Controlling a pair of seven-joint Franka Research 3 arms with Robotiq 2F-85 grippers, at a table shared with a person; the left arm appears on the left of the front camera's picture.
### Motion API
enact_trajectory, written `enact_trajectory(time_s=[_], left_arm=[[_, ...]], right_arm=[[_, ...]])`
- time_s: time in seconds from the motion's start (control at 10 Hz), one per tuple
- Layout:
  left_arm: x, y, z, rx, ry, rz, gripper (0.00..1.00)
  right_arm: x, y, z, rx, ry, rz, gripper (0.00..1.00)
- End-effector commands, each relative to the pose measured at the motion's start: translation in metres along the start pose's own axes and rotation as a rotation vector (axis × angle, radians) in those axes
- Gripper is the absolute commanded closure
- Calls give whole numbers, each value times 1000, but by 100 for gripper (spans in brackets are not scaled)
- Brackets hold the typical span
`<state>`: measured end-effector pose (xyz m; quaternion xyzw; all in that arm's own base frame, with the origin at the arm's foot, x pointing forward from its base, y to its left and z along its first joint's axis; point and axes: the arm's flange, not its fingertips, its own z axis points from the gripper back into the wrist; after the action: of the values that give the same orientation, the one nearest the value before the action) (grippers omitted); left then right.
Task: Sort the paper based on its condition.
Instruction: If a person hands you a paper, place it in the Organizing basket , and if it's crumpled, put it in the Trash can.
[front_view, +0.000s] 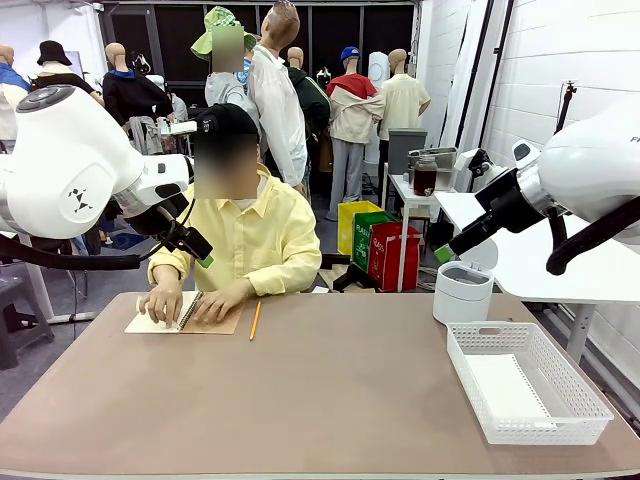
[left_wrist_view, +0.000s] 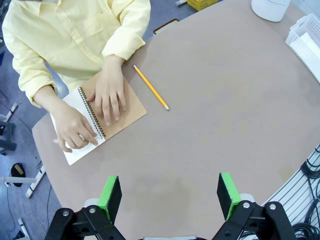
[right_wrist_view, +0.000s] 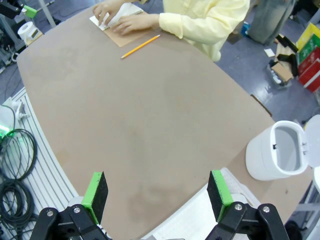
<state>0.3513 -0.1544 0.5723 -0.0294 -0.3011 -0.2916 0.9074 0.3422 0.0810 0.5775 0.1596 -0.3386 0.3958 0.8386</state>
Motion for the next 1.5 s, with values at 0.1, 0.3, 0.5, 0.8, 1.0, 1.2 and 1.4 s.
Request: enact_trajectory(time_s=[0.1, 0.3, 0.5, 0.8, 1.0, 1.2, 1.4], left_arm=[[0, 1, 1, 0, -1, 0, 0], [0, 1, 1, 0, -1, 0, 0], [0, 1, 1, 0, -1, 0, 0], [0, 1, 1, 0, -1, 0, 0], [0, 1, 1, 0, -1, 0, 0], [0, 1, 1, 0, -1, 0, 0], [0, 1, 1, 0, -1, 0, 0]], right_arm=[[0, 0, 0, 4, -2, 1, 0], [0, 0, 0, 4, -2, 1, 0], [0, 0, 0, 4, -2, 1, 0], [0, 0, 0, 4, -2, 1, 0], [0, 0, 0, 4, -2, 1, 0], [0, 0, 0, 4, -2, 1, 0], [0, 0, 0, 4, -2, 1, 0]])
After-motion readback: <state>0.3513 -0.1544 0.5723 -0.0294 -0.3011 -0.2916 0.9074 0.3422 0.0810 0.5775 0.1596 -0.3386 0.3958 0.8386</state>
